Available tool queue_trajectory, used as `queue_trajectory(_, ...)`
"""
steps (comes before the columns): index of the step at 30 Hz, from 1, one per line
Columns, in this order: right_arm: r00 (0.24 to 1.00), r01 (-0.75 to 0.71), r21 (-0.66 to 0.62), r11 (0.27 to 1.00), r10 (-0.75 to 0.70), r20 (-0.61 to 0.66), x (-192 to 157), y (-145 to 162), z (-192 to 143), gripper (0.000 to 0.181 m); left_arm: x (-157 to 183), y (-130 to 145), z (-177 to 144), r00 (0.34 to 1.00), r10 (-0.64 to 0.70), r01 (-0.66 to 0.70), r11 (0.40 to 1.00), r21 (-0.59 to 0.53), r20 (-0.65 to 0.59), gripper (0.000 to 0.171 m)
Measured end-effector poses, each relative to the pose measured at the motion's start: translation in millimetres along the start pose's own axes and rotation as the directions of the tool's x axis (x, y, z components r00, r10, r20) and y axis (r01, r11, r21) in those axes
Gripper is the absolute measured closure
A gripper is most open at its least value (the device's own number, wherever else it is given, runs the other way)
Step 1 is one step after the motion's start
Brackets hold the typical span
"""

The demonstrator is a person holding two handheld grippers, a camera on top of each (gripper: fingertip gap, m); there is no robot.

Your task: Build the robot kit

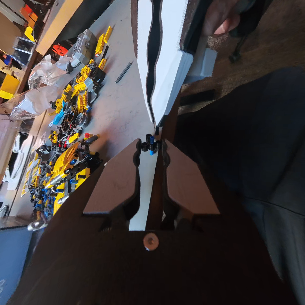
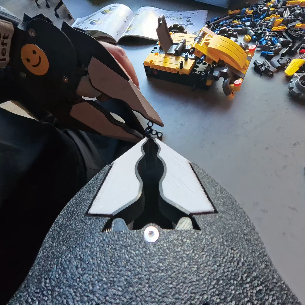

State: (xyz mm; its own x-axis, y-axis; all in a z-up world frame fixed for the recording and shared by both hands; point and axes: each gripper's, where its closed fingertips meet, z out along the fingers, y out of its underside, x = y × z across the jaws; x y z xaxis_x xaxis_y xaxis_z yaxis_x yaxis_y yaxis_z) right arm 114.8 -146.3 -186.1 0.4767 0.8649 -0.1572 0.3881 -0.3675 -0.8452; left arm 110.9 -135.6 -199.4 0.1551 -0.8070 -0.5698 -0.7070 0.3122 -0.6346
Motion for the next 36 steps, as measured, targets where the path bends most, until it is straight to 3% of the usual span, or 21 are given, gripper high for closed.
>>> queue_trajectory(9, 1.0, 0.009, -0.015, 1.0, -0.009, 0.008, -4.4, 3.6, 4.6, 0.176, 1.1, 2.4, -0.3, 0.997, 0.076, -0.076, 0.997, -0.008, 0.034, 0.151)
queue_trajectory(13, 1.0, 0.001, 0.004, 1.0, -0.001, 0.004, -3.8, 0.5, 2.3, 0.176, 0.2, 2.2, -0.8, 1.0, 0.018, -0.018, 1.0, 0.009, 0.012, 0.151)
queue_trajectory(19, 0.997, -0.057, 0.053, 0.997, 0.055, 0.048, -5.1, -5.3, -0.1, 0.176, -2.6, 0.1, -2.0, 0.981, -0.18, 0.184, 0.982, 0.05, -0.069, 0.151)
queue_trajectory(26, 0.988, -0.132, 0.103, 0.986, 0.122, 0.095, -3.0, -11.7, 3.9, 0.176, 2.4, 3.1, 3.9, 0.98, -0.177, 0.178, 0.984, 0.006, -0.091, 0.15)
queue_trajectory(30, 0.993, -0.111, 0.104, 0.988, 0.106, 0.057, 1.7, -13.8, 5.7, 0.176, 3.2, 3.1, 5.7, 0.988, -0.141, 0.141, 0.99, -0.002, -0.068, 0.149)
queue_trajectory(36, 0.994, -0.106, 0.12, 0.987, 0.104, 0.029, 10.1, -17.4, 0.2, 0.177, 4.6, 1.0, 4.2, 0.977, -0.189, 0.188, 0.982, -0.012, -0.101, 0.157)
